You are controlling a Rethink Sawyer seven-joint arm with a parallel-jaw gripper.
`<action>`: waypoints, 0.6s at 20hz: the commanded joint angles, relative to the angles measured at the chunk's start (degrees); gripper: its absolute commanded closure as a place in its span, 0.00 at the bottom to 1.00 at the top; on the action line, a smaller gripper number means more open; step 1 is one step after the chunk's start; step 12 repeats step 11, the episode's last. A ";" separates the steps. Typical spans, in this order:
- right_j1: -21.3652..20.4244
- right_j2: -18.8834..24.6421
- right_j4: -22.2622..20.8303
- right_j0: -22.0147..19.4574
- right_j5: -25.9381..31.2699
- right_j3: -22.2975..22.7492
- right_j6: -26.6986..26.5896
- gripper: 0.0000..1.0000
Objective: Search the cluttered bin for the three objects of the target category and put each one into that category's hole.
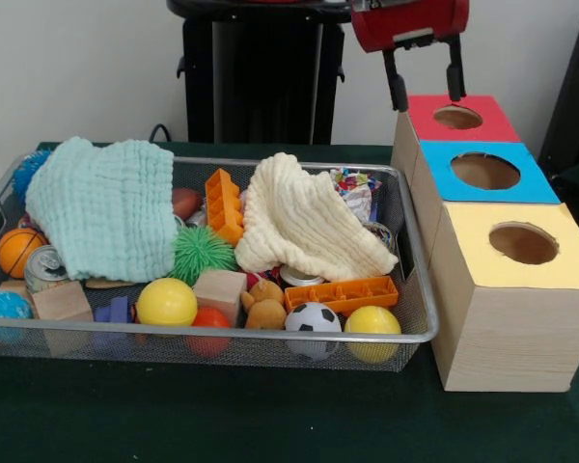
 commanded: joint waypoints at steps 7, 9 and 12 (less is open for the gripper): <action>4.65 -6.80 -12.19 -4.89 4.97 -6.27 0.67 0.00; 5.02 -6.13 -12.91 -5.94 4.08 -6.01 0.42 0.00; 5.01 -5.83 -13.67 -6.47 3.31 -5.64 0.76 0.00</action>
